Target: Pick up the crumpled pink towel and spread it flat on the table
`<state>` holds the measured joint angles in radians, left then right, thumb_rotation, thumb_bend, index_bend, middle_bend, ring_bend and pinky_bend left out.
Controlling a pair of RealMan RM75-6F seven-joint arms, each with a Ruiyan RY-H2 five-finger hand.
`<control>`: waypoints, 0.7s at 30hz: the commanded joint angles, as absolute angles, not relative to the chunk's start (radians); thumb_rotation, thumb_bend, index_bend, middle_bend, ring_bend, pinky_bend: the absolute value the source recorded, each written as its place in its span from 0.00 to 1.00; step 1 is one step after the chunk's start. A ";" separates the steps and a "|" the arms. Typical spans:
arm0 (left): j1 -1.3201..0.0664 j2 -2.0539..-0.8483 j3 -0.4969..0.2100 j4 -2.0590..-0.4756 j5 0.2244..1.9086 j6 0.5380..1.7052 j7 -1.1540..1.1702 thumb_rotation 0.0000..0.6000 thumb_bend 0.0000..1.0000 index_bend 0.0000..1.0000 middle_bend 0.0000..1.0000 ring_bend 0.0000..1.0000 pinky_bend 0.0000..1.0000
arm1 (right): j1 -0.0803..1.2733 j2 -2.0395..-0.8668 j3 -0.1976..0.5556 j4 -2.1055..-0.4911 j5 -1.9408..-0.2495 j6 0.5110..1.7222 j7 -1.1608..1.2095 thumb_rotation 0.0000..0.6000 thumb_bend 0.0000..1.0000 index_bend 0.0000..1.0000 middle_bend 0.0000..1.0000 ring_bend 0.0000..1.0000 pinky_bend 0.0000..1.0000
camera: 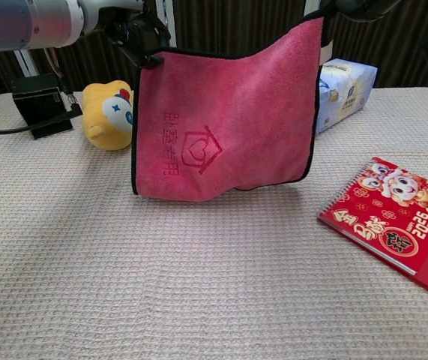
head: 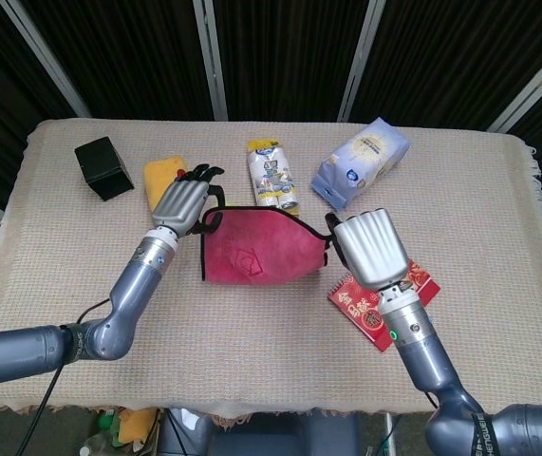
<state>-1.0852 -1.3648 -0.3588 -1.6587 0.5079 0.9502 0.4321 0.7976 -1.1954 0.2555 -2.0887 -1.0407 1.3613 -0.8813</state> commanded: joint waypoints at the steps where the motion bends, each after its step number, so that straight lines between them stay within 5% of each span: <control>1: -1.085 -1.348 -0.375 -1.687 0.516 0.964 0.423 1.00 0.45 0.66 0.10 0.00 0.12 | 0.791 -1.186 0.257 -2.082 -1.042 1.355 -0.865 1.00 0.61 0.66 1.00 1.00 0.97; 21: -1.138 -1.249 -0.465 -1.788 0.459 1.008 0.427 1.00 0.45 0.65 0.10 0.00 0.12 | 0.814 -1.095 0.369 -2.075 -0.956 1.328 -0.794 1.00 0.61 0.66 1.00 1.00 0.97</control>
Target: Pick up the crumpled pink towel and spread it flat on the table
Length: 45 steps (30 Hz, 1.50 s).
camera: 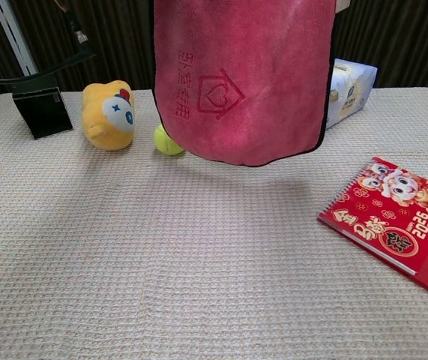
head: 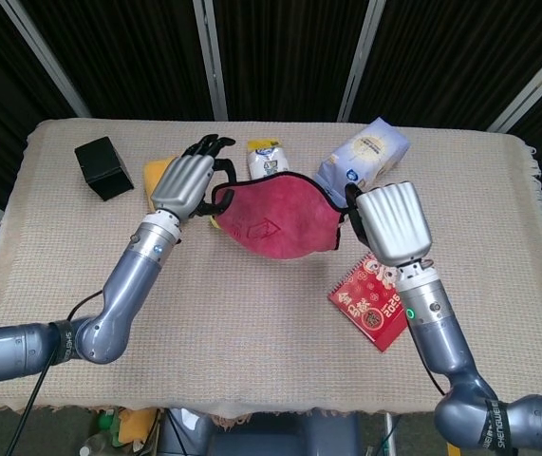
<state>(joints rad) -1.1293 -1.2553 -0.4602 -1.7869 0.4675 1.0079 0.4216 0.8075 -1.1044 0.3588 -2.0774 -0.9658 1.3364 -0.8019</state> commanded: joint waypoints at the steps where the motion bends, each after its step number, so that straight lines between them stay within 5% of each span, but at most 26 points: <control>1: -1.143 -1.247 -0.467 -1.788 0.453 1.008 0.430 1.00 0.45 0.65 0.10 0.00 0.12 | 0.818 -1.090 0.374 -2.073 -0.951 1.322 -0.790 1.00 0.61 0.66 1.00 1.00 0.97; 45: -1.174 -1.289 -0.391 -1.761 0.434 1.049 0.454 1.00 0.45 0.66 0.11 0.00 0.12 | 0.789 -1.123 0.331 -1.813 -0.919 1.260 -0.614 1.00 0.61 0.66 1.00 1.00 0.97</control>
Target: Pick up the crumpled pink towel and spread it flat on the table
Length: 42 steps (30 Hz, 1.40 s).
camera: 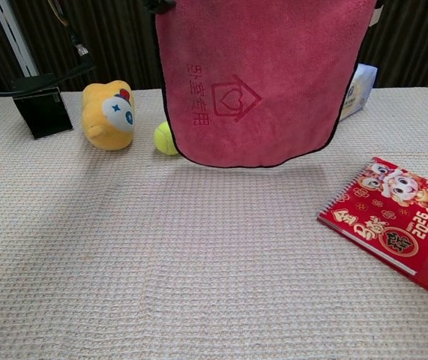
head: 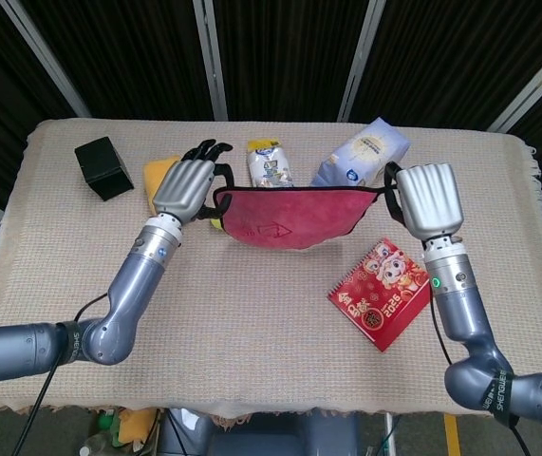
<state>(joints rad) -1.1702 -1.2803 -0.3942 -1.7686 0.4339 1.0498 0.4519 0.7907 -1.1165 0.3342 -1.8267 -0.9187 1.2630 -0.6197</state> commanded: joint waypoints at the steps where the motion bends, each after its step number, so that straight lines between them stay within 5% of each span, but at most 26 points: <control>1: -1.175 -1.294 -0.389 -1.755 0.434 1.048 0.454 1.00 0.45 0.66 0.11 0.00 0.12 | 0.789 -1.126 0.331 -1.806 -0.920 1.259 -0.610 1.00 0.61 0.66 1.00 1.00 0.97; 13: -1.181 -1.331 -0.378 -1.729 0.440 1.035 0.449 1.00 0.45 0.66 0.11 0.00 0.12 | 0.782 -1.139 0.311 -1.778 -0.963 1.245 -0.587 1.00 0.61 0.66 1.00 1.00 0.97; 42: -1.028 -1.337 -0.212 -1.936 0.639 1.107 0.431 1.00 0.45 0.66 0.11 0.00 0.12 | 0.602 -1.126 0.139 -1.972 -1.114 1.369 -0.668 1.00 0.61 0.66 1.00 1.00 0.97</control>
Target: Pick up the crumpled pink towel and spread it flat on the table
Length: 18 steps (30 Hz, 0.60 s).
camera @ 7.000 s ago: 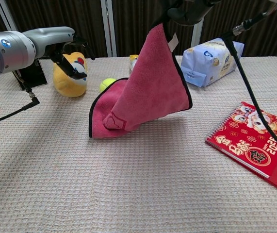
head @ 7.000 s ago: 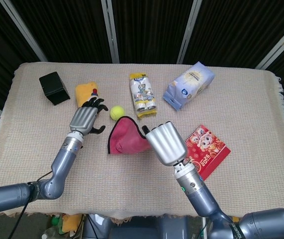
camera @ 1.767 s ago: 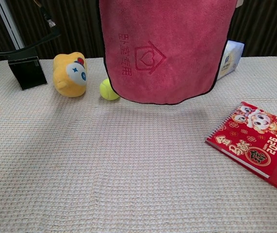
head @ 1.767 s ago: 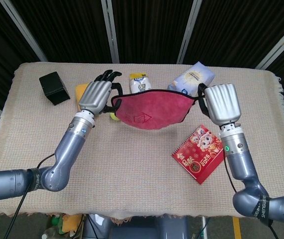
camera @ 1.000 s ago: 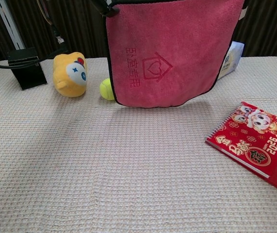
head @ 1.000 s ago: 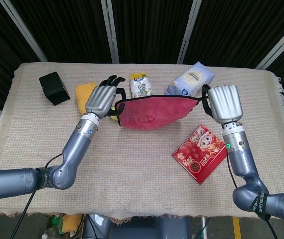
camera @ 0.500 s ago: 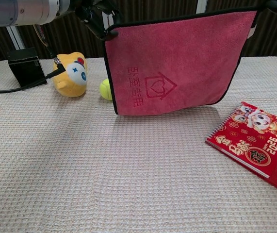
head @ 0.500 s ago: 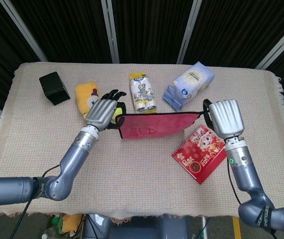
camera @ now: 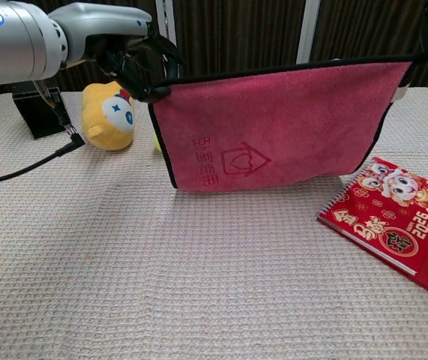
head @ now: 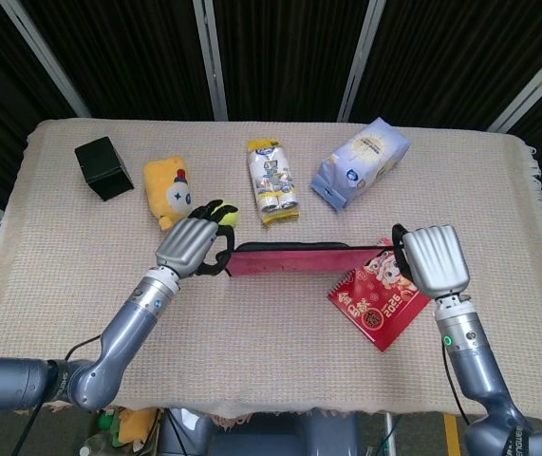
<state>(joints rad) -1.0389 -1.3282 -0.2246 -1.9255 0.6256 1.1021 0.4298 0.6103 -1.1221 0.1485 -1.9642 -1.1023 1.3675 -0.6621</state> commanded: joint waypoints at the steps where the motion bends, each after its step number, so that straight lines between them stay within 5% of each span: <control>1: -1.023 -1.341 -0.205 -1.940 0.645 1.108 0.433 1.00 0.45 0.66 0.11 0.00 0.12 | 0.598 -1.129 0.133 -1.974 -1.121 1.369 -0.670 1.00 0.61 0.66 1.00 1.00 0.97; 18: -0.978 -1.404 -0.144 -1.977 0.709 1.136 0.473 1.00 0.45 0.66 0.11 0.00 0.12 | 0.527 -1.178 0.054 -1.994 -1.231 1.381 -0.695 1.00 0.61 0.66 1.00 1.00 0.97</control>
